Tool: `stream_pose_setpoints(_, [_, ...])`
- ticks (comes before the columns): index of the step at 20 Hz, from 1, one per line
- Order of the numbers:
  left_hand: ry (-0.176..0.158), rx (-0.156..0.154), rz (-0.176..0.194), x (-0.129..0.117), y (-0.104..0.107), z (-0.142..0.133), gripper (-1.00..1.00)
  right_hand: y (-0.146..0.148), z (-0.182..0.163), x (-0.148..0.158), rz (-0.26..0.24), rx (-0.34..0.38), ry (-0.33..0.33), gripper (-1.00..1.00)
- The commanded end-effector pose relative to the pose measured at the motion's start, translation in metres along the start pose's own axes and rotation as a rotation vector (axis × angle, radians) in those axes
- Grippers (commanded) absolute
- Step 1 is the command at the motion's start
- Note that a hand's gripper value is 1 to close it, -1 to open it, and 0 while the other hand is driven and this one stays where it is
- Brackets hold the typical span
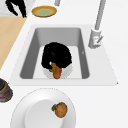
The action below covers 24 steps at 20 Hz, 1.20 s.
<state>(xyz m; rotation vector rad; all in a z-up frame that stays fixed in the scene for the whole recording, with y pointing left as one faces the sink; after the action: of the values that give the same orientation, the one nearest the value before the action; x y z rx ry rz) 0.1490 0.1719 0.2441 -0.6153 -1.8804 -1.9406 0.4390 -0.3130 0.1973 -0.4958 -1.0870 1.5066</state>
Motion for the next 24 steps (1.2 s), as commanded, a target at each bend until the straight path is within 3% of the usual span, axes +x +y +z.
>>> stream_pose_setpoints(1, [0.0,0.0,0.0,0.0,0.0,0.0,0.0,-0.005,0.019,-0.018,-0.032,-0.013,0.005,1.0])
stream_pose_setpoints(12, [0.0,0.0,0.0,0.0,0.0,0.0,0.0,-0.002,0.085,-0.069,-0.037,-0.019,-0.008,1.0])
stream_pose_setpoints(24, [0.0,0.0,0.0,0.0,0.0,0.0,0.0,0.002,0.131,-0.142,-0.051,-0.013,-0.034,1.0])
